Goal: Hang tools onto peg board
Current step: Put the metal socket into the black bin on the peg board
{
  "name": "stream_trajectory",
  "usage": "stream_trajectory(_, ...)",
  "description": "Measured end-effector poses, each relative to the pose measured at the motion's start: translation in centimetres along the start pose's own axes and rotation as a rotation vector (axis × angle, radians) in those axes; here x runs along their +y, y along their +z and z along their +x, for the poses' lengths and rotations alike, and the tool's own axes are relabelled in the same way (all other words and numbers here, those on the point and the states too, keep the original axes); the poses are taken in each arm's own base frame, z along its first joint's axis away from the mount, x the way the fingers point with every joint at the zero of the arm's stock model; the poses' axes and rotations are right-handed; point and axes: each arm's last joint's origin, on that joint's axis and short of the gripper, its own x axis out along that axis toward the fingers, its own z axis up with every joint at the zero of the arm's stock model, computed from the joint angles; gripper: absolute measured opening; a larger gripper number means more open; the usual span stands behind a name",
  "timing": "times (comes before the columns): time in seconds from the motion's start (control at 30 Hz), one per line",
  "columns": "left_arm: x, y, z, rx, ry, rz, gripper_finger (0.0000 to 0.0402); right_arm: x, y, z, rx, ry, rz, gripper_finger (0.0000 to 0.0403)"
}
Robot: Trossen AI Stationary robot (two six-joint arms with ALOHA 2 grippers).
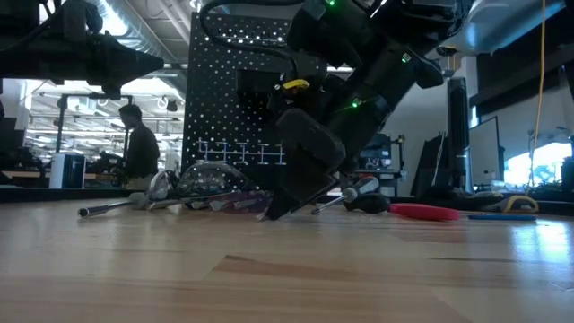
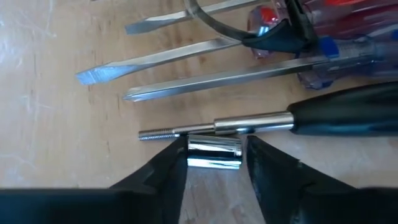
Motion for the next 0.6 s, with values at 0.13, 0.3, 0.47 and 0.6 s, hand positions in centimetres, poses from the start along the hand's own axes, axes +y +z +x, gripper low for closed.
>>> stream_trajectory(0.13, 0.0, 0.0, 0.0, 0.0, 0.0, 0.0, 0.0001, -0.01, 0.0, 0.0, -0.003, -0.007, -0.015, 0.0127)
stream_trajectory(0.3, 0.0, 0.0, 0.0, 0.0, 0.0, 0.0, 0.0001, -0.01, 0.01, -0.01, -0.003, -0.007, -0.026, 0.0117)
stream_trajectory(0.47, 0.0, 0.0, 0.0, 0.0, 0.0, 0.005, 0.0001, -0.13, -0.02, -0.34, 0.011, -0.024, -0.034, 0.0128)
stream_trajectory(0.6, 0.0, 0.01, 0.0, -0.001, 0.0, 0.004, 0.0001, -0.18, 0.27, -1.0, 0.008, -0.03, -0.04, 0.0118)
